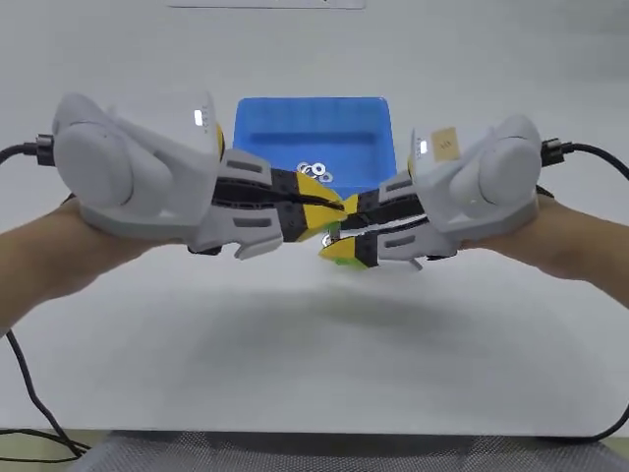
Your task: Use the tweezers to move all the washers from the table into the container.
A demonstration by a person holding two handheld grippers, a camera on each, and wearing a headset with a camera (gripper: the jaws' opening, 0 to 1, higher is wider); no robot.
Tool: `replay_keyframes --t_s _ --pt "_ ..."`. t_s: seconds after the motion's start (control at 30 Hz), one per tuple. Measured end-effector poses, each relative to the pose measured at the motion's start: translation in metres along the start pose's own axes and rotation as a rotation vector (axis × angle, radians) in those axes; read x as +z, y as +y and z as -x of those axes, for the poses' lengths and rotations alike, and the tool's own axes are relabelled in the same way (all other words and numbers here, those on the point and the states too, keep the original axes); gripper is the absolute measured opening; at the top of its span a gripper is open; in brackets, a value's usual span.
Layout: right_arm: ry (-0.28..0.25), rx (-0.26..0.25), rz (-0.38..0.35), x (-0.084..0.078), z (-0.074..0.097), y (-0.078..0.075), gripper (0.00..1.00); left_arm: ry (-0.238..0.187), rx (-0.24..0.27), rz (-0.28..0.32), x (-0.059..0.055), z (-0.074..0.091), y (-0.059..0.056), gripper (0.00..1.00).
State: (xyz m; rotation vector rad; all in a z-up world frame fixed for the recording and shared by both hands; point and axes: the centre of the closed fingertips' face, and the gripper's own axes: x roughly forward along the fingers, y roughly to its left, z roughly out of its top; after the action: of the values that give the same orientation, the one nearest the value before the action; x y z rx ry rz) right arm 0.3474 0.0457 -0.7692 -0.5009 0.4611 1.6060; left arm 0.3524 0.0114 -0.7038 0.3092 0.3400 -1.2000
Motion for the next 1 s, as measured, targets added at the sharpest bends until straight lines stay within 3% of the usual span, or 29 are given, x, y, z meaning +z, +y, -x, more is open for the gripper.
replay_keyframes --t_s 0.47,0.67,0.9,1.0 --pt "-0.002 -0.015 0.095 -0.0022 -0.0001 0.0003 0.1 0.005 0.023 -0.016 0.0 -0.0024 -0.0045 0.05" --pt "-0.022 -0.045 0.05 -0.0018 -0.001 -0.0041 0.1 0.005 0.074 -0.037 -0.0016 0.0007 -0.001 0.06" --pt "-0.012 -0.05 0.078 -0.0011 -0.0017 -0.0016 0.1 -0.007 0.102 0.002 -0.0021 0.003 -0.0032 0.06" --pt "-0.016 -0.051 0.07 0.0007 -0.0028 0.0008 0.1 -0.048 0.113 0.058 0.0038 0.006 -0.0026 0.07"
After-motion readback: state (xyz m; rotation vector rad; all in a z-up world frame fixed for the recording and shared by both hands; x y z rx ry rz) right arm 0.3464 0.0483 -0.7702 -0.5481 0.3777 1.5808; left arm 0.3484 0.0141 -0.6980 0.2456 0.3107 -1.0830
